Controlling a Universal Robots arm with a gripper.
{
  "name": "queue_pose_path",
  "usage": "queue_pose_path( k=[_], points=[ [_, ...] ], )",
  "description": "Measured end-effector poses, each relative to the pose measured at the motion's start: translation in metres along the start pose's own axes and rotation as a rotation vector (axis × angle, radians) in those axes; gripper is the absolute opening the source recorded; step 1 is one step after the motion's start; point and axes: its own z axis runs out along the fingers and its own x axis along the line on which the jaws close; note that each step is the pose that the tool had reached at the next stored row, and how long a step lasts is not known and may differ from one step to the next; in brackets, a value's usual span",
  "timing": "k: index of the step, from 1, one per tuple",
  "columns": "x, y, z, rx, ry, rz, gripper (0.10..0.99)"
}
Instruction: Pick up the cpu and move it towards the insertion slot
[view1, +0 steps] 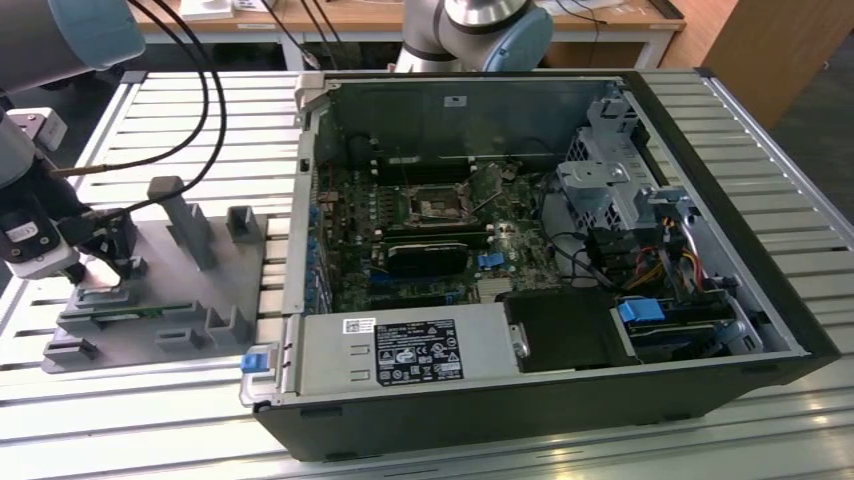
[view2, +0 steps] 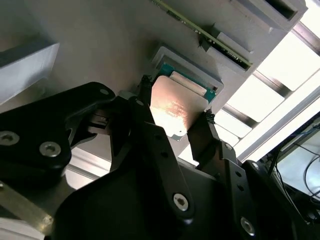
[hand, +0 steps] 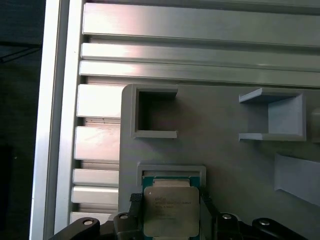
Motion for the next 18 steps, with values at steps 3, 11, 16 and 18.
queue_pose_path(
  k=[3,11,16,18],
  points=[
    [0.0,0.0,-0.0013,0.0,0.0003,0.0,0.537],
    [-0.0001,0.0003,-0.0058,-0.001,0.0001,0.0,0.537],
    [-0.0001,0.0005,-0.0086,0.0,0.0002,0.0,0.537],
    [-0.0001,0.0006,-0.0096,-0.001,0.0001,0.0,0.537]
  ],
)
